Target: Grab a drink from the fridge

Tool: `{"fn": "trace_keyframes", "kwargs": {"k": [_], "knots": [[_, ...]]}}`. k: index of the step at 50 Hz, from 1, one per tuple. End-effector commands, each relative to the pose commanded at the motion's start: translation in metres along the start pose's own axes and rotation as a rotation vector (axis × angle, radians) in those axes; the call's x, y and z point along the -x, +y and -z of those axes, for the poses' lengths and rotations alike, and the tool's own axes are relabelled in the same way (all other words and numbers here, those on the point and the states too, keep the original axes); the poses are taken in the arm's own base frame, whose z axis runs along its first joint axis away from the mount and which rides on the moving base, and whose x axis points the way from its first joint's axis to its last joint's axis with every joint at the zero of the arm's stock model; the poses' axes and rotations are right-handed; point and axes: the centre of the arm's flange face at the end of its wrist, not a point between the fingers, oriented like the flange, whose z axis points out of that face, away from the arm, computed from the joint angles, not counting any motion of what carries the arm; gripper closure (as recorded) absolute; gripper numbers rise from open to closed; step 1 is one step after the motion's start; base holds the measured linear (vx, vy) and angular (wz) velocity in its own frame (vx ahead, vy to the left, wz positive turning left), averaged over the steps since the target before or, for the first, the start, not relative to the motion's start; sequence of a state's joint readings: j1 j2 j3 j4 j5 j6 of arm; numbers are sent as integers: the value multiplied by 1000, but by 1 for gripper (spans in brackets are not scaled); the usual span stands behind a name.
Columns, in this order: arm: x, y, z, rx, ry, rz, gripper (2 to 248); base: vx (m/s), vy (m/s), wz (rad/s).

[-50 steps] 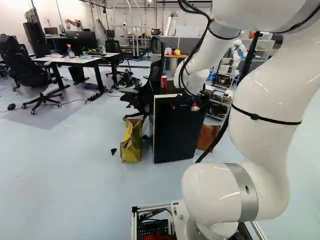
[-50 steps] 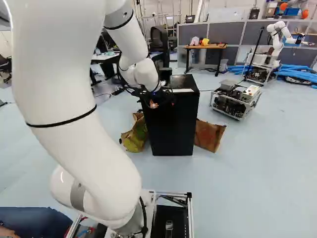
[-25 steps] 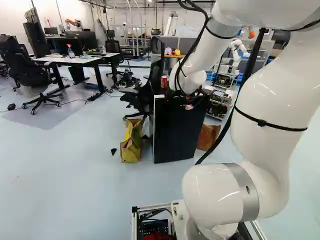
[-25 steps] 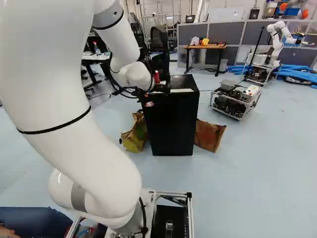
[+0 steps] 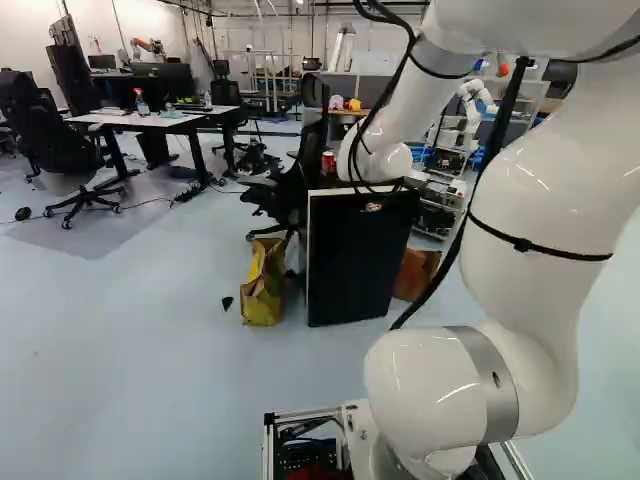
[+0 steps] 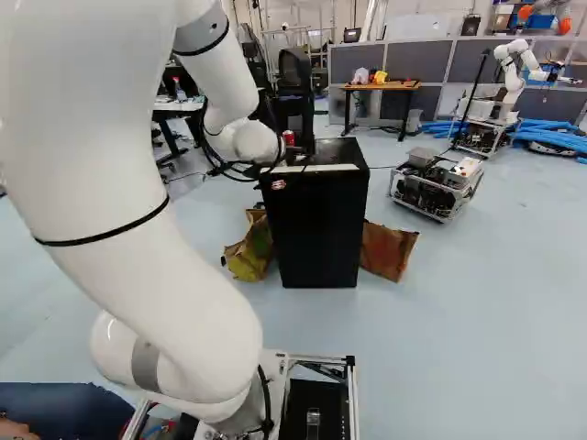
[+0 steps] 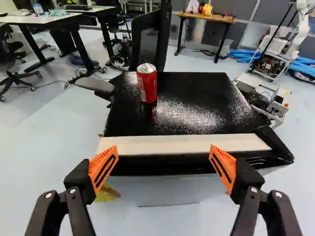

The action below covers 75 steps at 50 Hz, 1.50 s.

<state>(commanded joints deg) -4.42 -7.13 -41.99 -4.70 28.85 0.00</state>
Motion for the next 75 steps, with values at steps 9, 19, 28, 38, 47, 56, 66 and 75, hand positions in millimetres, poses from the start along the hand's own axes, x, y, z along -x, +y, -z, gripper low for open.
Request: {"fn": "trace_keyframes", "kwargs": {"k": [9, 19, 28, 38, 47, 56, 66, 75], "knots": [[-1, 0, -11, -2, 52, 0, 3, 0, 0, 0], [-2, -1, -24, -4, 108, -1, 3, 0, 0, 0], [-1, -2, -37, -8, 140, -1, 3, 0, 0, 0], [1, -4, -52, -13, 159, 0, 3, 0, 0, 0], [3, -7, -66, -18, 178, 1, 3, 0, 0, 0], [4, -10, -80, -24, 207, 2, 3, 0, 0, 0], [6, -13, -95, -31, 244, 3, 3, 0, 0, 0], [7, -17, -109, -37, 278, 3, 3, 0, 0, 0]]}}
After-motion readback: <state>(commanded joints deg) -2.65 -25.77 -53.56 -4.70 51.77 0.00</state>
